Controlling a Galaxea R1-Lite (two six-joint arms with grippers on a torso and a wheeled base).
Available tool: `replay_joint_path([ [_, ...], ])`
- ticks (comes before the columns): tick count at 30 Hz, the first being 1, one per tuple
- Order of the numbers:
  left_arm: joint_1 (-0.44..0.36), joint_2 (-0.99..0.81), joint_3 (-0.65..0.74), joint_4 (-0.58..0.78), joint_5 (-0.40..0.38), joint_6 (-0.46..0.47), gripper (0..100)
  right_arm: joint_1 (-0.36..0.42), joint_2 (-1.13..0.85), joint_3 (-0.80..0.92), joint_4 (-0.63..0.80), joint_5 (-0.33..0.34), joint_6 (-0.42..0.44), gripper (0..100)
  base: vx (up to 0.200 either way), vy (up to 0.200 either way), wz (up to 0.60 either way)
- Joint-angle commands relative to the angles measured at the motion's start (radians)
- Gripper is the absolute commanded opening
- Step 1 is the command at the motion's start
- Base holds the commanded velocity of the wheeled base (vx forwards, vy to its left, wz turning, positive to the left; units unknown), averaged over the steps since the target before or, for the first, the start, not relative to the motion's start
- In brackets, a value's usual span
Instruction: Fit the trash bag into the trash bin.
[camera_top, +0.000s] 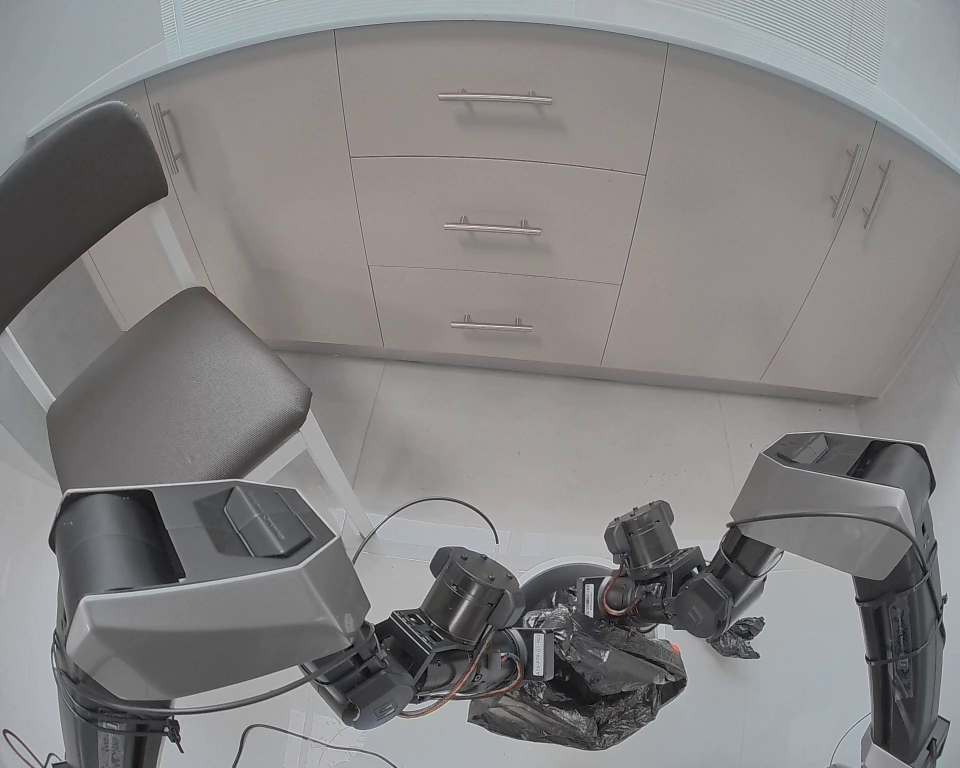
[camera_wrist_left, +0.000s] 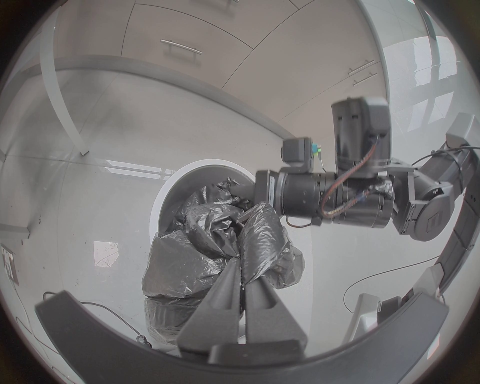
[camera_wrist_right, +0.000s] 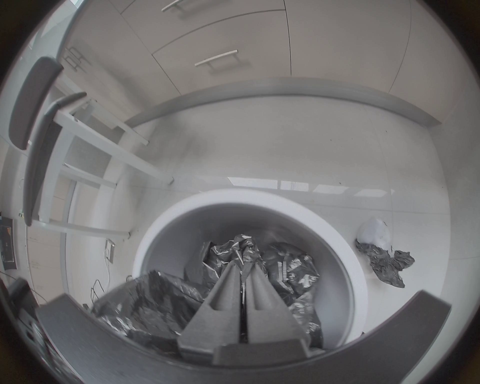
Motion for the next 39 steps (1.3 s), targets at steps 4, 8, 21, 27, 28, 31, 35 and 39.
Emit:
replay_joint_path([
  [4, 0.0, 0.0, 0.001, -0.001, 0.001, 0.0, 0, -0.026, 0.025, 0.044, -0.008, -0.014, -0.021, 0, 0.0, 0.0, 0.0],
  [8, 0.0, 0.0, 0.001, -0.001, 0.001, 0.0, 0, -0.026, 0.027, 0.036, -0.002, -0.014, -0.021, 0, 0.0, 0.0, 0.0],
  [21, 0.0, 0.002, 0.0, -0.001, 0.001, 0.0, 0, -0.028, 0.011, 0.055, -0.021, -0.014, -0.009, 100, 0.0, 0.0, 0.0],
  [27, 0.031, -0.001, -0.01, -0.001, -0.005, -0.016, 0, 0.011, -0.078, 0.21, -0.255, -0.022, 0.068, 100, 0.0, 0.0, 0.0],
  [28, 0.032, -0.003, -0.011, -0.001, -0.007, -0.028, 0, 0.017, -0.096, 0.237, -0.285, -0.022, 0.068, 100, 0.0, 0.0, 0.0],
  [31, 0.032, -0.004, -0.014, -0.001, -0.007, -0.056, 0, 0.018, -0.153, 0.299, -0.337, -0.022, 0.066, 100, 0.0, 0.0, 0.0],
  [35, 0.032, -0.006, -0.014, -0.001, -0.007, -0.059, 0, 0.008, -0.239, 0.366, -0.341, -0.019, 0.066, 100, 0.0, 0.0, 0.0],
  [39, 0.032, -0.006, -0.014, -0.001, -0.007, -0.059, 0, -0.009, -0.317, 0.443, -0.35, -0.022, 0.05, 100, 0.0, 0.0, 0.0],
])
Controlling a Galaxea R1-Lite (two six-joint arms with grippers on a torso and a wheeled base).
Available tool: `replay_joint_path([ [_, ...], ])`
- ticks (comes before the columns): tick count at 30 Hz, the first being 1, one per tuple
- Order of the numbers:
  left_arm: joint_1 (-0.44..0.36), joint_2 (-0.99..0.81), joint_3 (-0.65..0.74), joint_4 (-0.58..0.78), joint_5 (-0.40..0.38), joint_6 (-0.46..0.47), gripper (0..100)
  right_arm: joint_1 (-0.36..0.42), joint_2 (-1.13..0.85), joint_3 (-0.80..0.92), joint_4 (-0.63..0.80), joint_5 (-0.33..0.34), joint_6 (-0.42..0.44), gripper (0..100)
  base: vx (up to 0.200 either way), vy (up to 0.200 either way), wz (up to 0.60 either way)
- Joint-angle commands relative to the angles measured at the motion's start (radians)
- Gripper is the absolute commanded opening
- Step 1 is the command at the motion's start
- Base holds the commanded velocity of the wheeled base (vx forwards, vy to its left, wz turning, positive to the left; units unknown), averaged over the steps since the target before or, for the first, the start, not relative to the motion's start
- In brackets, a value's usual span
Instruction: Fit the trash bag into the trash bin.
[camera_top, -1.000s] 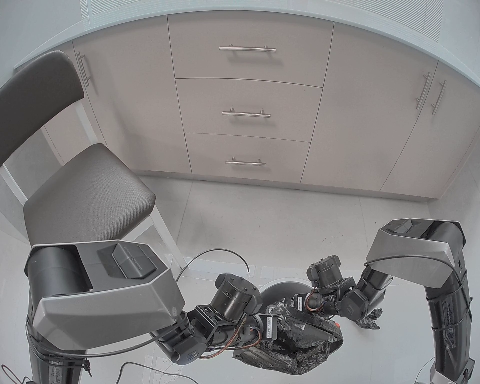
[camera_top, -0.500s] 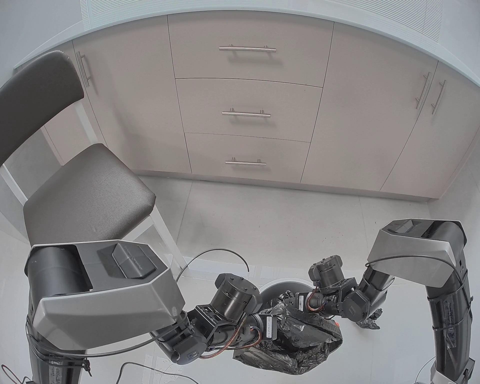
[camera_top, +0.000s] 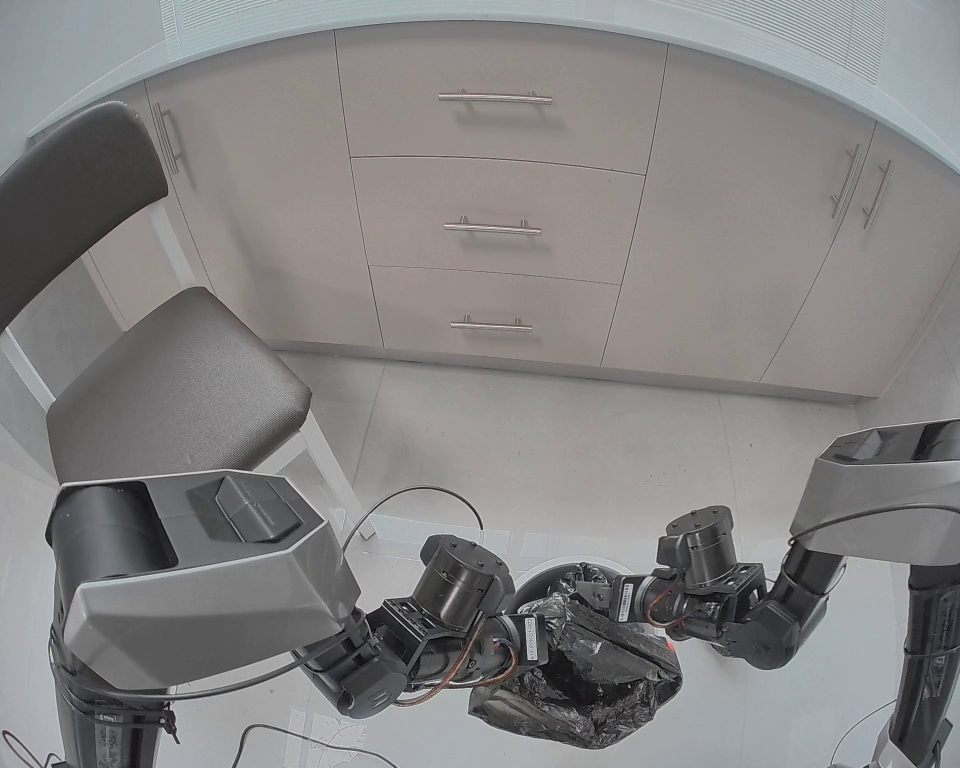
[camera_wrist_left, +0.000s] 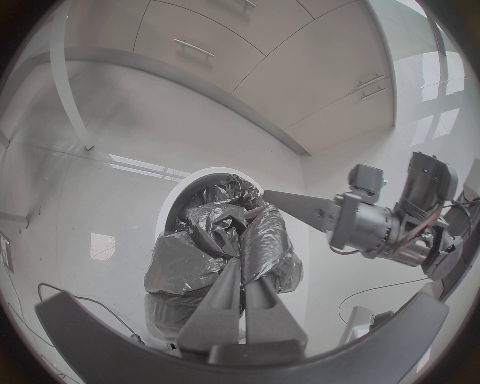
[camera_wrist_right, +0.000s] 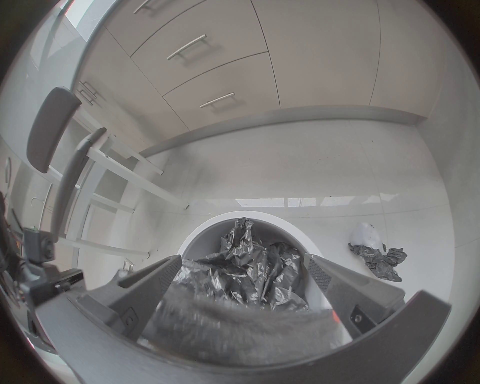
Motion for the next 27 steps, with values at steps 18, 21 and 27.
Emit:
replay_joint_path([
  [18, 0.029, 0.023, -0.155, 0.121, 0.007, -0.045, 0, 0.125, 0.015, 0.39, -0.38, -0.023, -0.105, 100, 0.0, 0.0, 0.0],
  [21, 0.029, 0.024, -0.177, 0.145, 0.007, -0.045, 0, 0.148, 0.075, 0.416, -0.467, -0.051, -0.111, 100, 0.0, 0.0, 0.0],
  [27, 0.027, 0.027, -0.189, 0.15, 0.004, -0.042, 0, 0.125, 0.146, 0.438, -0.55, -0.066, -0.141, 100, 0.0, 0.0, 0.0],
])
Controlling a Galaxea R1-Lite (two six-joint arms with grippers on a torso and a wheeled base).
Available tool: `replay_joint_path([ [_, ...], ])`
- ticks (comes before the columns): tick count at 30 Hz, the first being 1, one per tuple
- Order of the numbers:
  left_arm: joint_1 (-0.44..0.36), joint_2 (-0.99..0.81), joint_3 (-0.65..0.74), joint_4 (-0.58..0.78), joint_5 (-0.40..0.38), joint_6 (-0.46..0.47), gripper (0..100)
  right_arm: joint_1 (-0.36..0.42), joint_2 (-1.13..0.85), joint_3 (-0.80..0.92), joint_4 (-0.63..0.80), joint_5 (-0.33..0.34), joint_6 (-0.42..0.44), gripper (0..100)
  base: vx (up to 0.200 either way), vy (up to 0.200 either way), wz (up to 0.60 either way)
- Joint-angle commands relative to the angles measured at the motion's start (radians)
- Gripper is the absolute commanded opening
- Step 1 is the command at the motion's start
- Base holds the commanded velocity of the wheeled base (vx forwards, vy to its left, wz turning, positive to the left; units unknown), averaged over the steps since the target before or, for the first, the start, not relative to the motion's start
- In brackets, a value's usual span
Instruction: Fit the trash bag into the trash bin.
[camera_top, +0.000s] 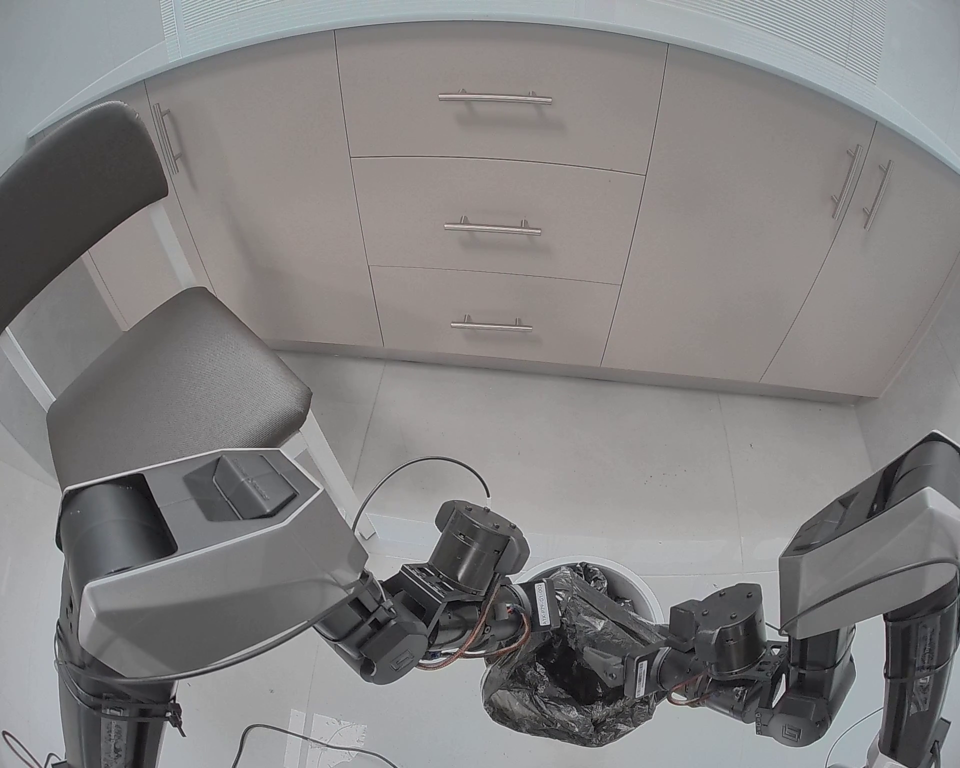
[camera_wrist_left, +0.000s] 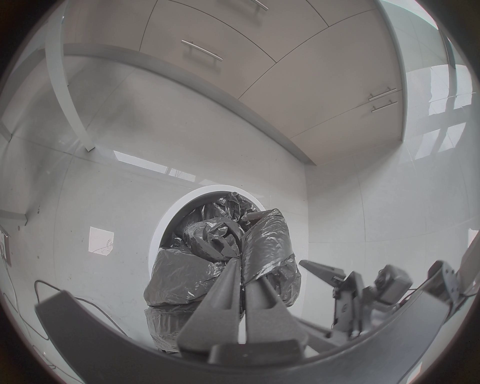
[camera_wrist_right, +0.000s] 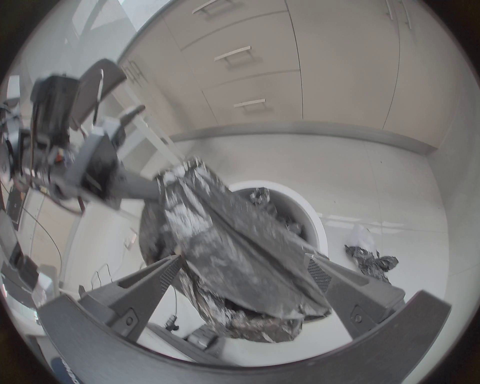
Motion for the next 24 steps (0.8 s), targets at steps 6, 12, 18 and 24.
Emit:
replay_joint_path([
  [6, 0.004, 0.005, -0.052, 0.059, 0.0, 0.011, 0, -0.076, 0.111, -0.017, -0.023, -0.008, -0.071, 100, 0.0, 0.0, 0.0],
  [12, 0.004, 0.006, -0.06, 0.077, 0.0, 0.012, 0, -0.137, 0.123, -0.086, -0.021, -0.008, -0.134, 100, 0.0, 0.0, 0.0],
  [18, 0.004, 0.008, -0.068, 0.08, 0.001, 0.023, 0, -0.171, 0.166, -0.179, -0.001, -0.01, -0.149, 100, 0.0, 0.0, 0.0],
  [24, 0.005, 0.032, -0.083, 0.084, 0.034, 0.095, 0, -0.209, 0.198, -0.285, 0.054, -0.011, -0.151, 100, 0.0, 0.0, 0.0],
])
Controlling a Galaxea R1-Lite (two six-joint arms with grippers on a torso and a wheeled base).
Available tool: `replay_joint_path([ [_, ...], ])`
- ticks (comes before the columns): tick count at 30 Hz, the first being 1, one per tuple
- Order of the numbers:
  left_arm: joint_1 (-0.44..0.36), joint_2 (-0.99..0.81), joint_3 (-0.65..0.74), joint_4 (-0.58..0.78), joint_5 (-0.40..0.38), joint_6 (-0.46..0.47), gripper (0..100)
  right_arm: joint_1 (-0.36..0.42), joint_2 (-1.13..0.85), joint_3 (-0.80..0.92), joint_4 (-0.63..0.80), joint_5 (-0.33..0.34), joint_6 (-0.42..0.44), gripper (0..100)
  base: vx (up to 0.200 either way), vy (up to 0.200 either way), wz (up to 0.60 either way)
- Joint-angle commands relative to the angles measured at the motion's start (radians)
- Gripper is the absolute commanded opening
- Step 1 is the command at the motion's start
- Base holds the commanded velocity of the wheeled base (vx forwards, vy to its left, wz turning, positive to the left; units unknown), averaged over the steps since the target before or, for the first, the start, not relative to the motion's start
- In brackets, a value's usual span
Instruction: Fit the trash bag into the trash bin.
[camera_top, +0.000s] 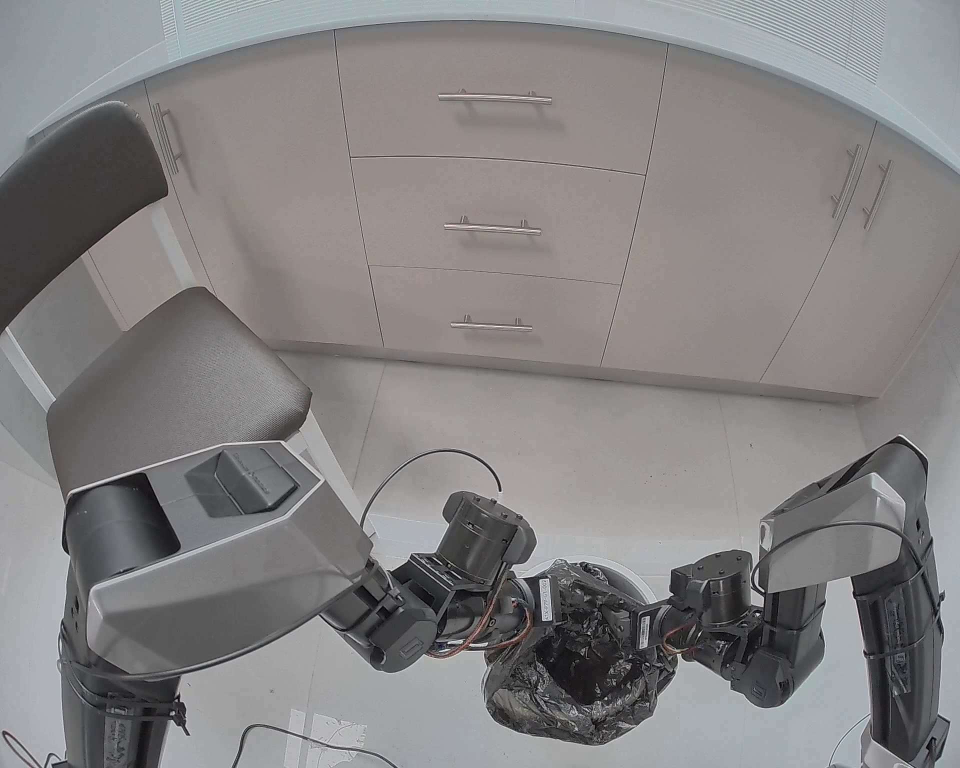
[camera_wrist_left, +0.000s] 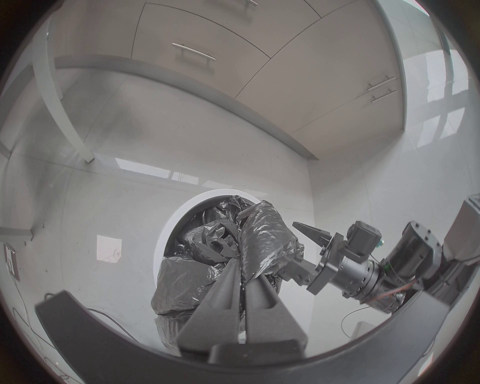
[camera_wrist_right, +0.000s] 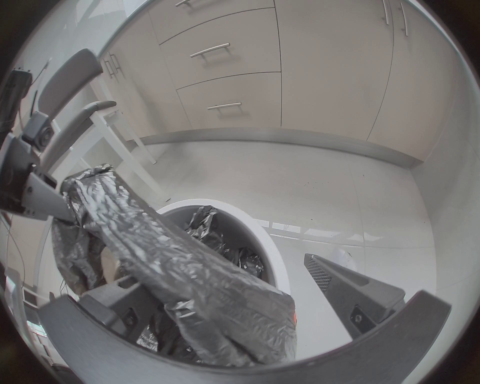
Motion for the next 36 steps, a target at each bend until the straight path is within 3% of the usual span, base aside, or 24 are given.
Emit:
replay_joint_path([
  [1, 0.0, 0.024, -0.019, 0.004, 0.022, 0.034, 0, -0.032, 0.04, -0.085, 0.045, -0.001, -0.001, 100, 0.0, 0.0, 0.0],
  [6, 0.0, 0.028, -0.036, 0.042, 0.03, 0.09, 0, -0.052, 0.038, -0.133, 0.068, -0.003, -0.001, 100, 0.0, 0.0, 0.0],
  [27, -0.01, 0.027, -0.048, 0.045, 0.06, 0.091, 0, -0.08, 0.046, -0.15, 0.024, 0.002, 0.007, 100, 0.0, 0.0, 0.0],
  [28, -0.01, 0.027, -0.05, 0.05, 0.06, 0.091, 100, -0.081, 0.048, -0.15, 0.02, 0.0, 0.008, 100, 0.0, 0.0, 0.0],
  [32, -0.006, 0.02, -0.07, 0.095, 0.071, 0.093, 100, -0.084, 0.048, -0.153, 0.017, 0.002, 0.008, 100, 0.0, 0.0, 0.0],
  [36, -0.001, 0.03, -0.118, 0.165, 0.191, 0.137, 100, -0.084, 0.066, -0.166, 0.01, 0.004, 0.01, 100, 0.0, 0.0, 0.0],
])
